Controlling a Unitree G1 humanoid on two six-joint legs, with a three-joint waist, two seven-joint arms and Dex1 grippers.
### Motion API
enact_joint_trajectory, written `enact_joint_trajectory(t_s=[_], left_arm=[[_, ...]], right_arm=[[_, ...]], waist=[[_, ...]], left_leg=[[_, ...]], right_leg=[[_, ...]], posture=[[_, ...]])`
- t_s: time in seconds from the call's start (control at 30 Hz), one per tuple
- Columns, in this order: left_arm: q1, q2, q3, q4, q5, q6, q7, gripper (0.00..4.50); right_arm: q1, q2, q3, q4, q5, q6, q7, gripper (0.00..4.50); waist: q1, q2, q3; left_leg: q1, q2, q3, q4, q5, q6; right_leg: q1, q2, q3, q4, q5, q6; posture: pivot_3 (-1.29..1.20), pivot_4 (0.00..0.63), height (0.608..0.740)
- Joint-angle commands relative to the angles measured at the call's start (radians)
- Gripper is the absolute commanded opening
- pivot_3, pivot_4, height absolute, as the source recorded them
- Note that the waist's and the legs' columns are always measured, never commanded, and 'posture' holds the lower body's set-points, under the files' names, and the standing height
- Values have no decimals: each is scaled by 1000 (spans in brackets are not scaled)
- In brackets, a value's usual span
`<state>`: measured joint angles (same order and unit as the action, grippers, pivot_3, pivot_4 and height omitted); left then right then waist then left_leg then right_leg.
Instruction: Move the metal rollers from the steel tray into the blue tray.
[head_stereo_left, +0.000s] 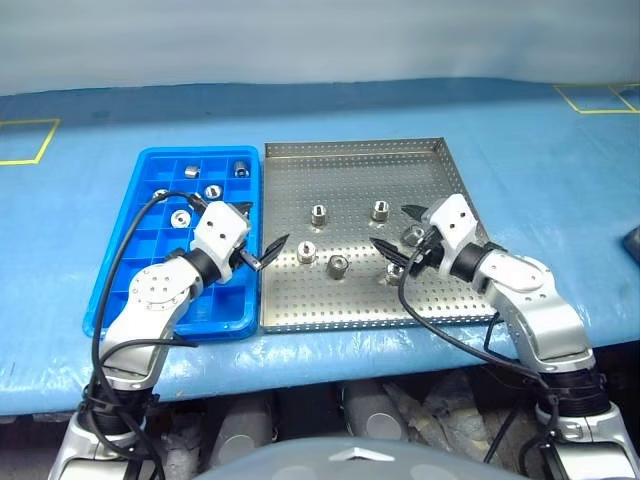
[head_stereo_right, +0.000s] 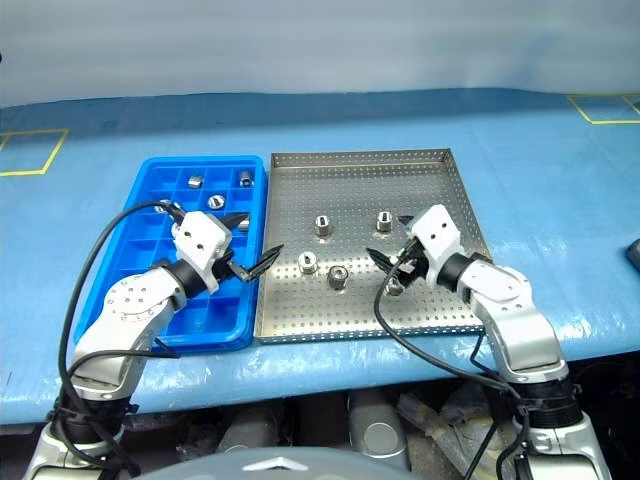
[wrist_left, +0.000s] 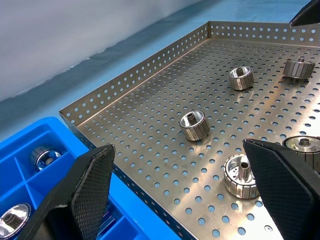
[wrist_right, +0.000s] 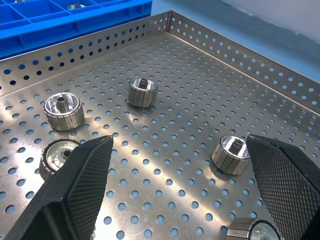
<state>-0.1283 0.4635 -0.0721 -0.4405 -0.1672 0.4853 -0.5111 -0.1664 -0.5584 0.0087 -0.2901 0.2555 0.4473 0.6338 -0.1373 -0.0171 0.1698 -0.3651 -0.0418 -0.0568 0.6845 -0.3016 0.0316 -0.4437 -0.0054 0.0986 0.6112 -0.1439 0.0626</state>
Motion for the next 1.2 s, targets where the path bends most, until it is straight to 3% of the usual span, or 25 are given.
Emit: enact_joint_trajectory(t_s=[0.03,1.2], left_arm=[[-11,-9,0,-22,-5,-23,-1,4500],[-15,-19,-31,-32,6,2,5,4500]], right_arm=[[-4,1,-30,-16,8,-16,-5,4454],[-2,7,-15,-20,-7,-32,0,4454]], waist=[[0,0,0],[1,0,0]], left_leg=[[0,0,0,0,0,0],[0,0,0,0,0,0]], right_leg=[[0,0,0,0,0,0],[0,0,0,0,0,0]], posture=[[-188,150,740],[-180,150,740]])
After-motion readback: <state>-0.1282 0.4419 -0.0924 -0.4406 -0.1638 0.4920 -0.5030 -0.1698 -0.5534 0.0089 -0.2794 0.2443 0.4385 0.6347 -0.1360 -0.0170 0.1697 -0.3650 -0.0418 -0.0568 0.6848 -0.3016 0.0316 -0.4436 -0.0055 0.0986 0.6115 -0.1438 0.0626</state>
